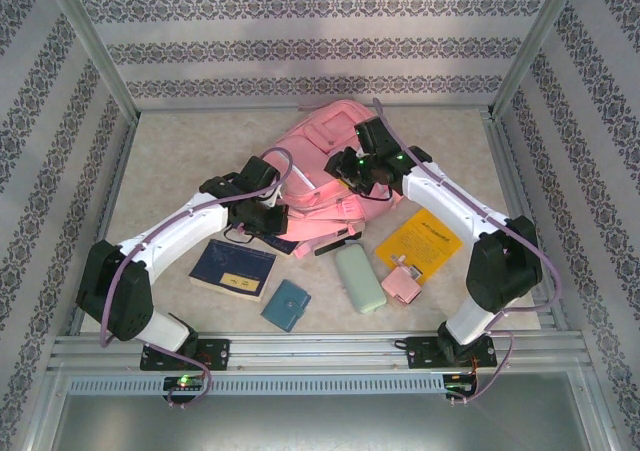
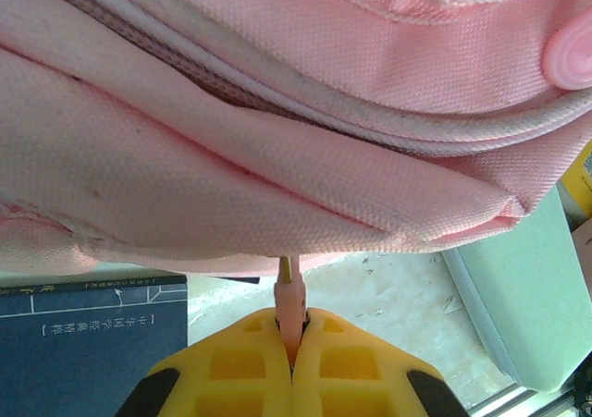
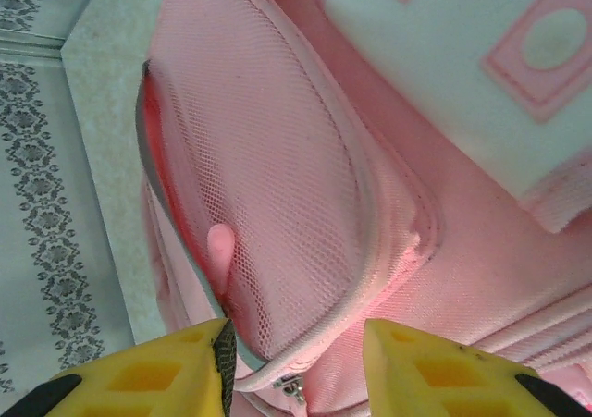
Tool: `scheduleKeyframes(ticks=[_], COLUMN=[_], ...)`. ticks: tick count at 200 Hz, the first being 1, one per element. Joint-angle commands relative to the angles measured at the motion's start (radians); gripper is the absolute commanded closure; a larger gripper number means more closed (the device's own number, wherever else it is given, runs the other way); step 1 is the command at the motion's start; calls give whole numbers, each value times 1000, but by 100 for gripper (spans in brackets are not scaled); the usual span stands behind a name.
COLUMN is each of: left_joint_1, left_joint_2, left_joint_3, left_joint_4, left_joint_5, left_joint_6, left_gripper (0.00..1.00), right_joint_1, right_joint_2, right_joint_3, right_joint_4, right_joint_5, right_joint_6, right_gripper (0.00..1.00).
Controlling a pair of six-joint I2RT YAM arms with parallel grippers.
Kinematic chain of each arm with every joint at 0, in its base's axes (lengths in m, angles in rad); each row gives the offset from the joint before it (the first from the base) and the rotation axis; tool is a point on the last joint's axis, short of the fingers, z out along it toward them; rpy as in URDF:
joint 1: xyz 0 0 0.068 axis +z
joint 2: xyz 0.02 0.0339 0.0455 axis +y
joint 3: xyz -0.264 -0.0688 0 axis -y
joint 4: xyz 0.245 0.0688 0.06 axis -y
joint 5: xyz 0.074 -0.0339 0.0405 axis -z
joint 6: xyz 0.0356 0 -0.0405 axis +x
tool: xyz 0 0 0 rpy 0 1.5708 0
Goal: Pack books, pencil case, and school supplies into a backpack
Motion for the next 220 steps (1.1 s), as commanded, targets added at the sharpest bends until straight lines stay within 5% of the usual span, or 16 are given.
scheduleKeyframes(ticks=[1,68,91,128,220], left_joint_1=[-17,-30,-34,-33,24], left_joint_2=[-9,-5,-12,-32,-37], left_joint_3=[21,40,35,14,28], left_joint_4=[14,13,13,4,-47], left_joint_5=[-5,-11,-15,-35,-64], left_joint_6=[-15,-13,-12,-4,40], left_gripper=[100,100,100,100,100], right_joint_1=[7,39,39,36,16], right_joint_2=[-22,84,133,183,205], right_joint_3=[-24,37,117,254,402], right_joint_4=[-9,-3,-81,-220,-411], right_joint_5=[16,-8,20,77,42], right_joint_6=[34,79,31,-110,-585], right_gripper=[58,60,70,100,100])
